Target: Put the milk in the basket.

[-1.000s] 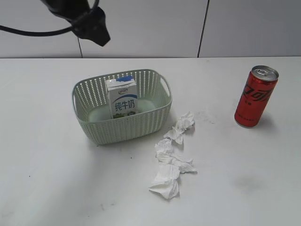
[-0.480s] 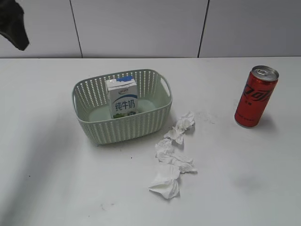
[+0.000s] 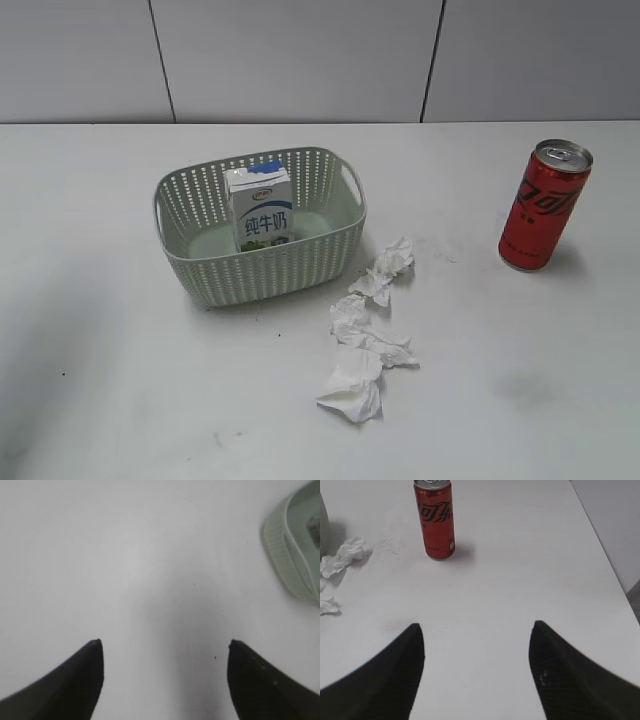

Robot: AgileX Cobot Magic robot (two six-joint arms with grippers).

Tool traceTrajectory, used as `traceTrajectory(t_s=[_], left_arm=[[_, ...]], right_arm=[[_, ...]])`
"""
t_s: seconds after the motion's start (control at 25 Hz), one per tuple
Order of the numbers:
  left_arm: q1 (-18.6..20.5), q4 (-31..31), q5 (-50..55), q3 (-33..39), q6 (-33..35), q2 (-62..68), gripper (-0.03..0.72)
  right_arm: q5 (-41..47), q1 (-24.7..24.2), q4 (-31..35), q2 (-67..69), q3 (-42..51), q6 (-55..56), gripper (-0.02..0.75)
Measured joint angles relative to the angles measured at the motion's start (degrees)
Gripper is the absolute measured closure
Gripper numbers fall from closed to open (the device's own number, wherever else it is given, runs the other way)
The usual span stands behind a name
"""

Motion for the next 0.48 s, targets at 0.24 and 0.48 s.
traceTrajectory(t_s=[0.24,0.48], left_arm=[[0.00,-0.22,0.09,14.48,-0.90,-10.25,0.115],[0.00,-0.22,0.10,27.33,-1.15,-24.22,0.115]], right_arm=[[0.00,0.00,0.00,0.00,0.00,0.00,0.225],[0.00,0.00,0.00,0.00,0.00,0.00,0.225]])
